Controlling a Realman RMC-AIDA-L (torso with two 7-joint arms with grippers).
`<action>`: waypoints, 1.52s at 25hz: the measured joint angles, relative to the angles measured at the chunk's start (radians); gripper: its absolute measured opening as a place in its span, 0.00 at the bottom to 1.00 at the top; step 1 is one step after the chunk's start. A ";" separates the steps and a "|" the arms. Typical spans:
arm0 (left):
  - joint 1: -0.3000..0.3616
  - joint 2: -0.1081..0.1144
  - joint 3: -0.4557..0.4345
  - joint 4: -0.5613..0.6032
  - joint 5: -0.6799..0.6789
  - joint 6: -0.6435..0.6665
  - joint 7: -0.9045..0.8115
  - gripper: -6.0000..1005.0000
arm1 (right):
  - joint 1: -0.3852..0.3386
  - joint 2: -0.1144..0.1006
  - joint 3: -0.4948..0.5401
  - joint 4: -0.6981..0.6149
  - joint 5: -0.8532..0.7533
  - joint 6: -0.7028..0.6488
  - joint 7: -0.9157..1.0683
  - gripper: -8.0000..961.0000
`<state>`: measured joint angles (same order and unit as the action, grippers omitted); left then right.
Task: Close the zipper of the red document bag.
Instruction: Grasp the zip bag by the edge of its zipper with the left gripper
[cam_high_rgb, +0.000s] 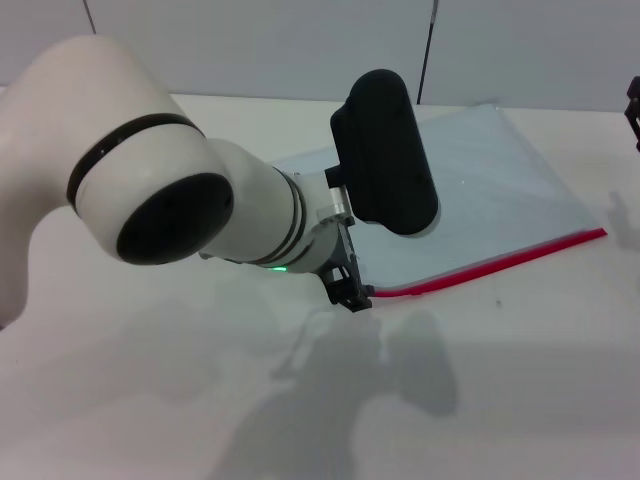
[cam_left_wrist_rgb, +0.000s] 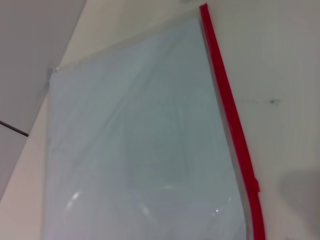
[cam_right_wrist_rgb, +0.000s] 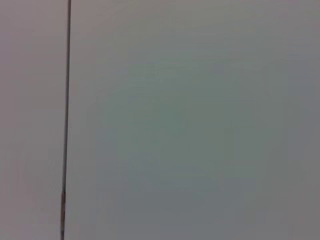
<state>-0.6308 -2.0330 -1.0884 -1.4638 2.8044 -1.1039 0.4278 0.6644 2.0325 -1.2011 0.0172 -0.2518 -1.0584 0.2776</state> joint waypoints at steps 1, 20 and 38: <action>-0.001 0.000 0.001 0.001 -0.001 -0.002 0.000 0.86 | 0.000 0.000 0.000 0.000 0.001 0.000 0.000 0.54; -0.065 0.001 0.022 0.123 0.000 -0.002 0.000 0.86 | 0.010 0.000 0.000 -0.002 0.003 0.000 0.000 0.54; -0.107 -0.002 0.054 0.200 -0.010 0.037 0.002 0.86 | 0.014 0.000 0.000 -0.010 0.003 0.000 0.001 0.54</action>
<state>-0.7376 -2.0347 -1.0349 -1.2636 2.7944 -1.0666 0.4296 0.6784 2.0325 -1.2011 0.0076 -0.2484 -1.0584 0.2782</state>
